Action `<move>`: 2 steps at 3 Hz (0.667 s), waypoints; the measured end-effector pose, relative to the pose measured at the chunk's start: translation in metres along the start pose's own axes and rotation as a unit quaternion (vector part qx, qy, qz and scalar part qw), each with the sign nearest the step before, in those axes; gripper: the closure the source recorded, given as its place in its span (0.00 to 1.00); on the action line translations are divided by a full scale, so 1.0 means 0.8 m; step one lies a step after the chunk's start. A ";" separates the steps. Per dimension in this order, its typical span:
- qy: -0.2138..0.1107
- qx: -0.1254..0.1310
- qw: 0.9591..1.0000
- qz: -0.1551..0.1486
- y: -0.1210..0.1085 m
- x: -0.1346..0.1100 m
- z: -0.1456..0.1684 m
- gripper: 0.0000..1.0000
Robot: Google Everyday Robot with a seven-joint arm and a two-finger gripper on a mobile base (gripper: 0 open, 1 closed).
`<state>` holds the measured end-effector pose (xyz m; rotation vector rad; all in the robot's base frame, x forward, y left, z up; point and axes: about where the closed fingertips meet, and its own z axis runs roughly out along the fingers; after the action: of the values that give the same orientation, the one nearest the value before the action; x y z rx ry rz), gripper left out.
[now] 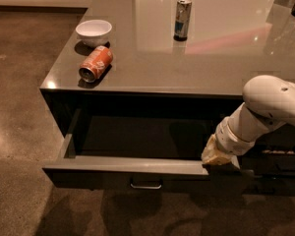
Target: Open top drawer
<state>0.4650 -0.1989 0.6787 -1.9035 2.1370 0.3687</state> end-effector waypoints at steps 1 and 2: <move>0.010 0.006 1.000 0.009 0.002 0.005 -0.005 1.00; 0.019 0.044 0.999 -0.012 -0.029 -0.007 -0.029 1.00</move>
Offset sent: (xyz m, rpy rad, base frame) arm 0.0422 -0.0072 0.0488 -0.0836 -0.1575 0.0041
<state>0.4886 -0.2043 0.7017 -1.9007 2.1147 0.2325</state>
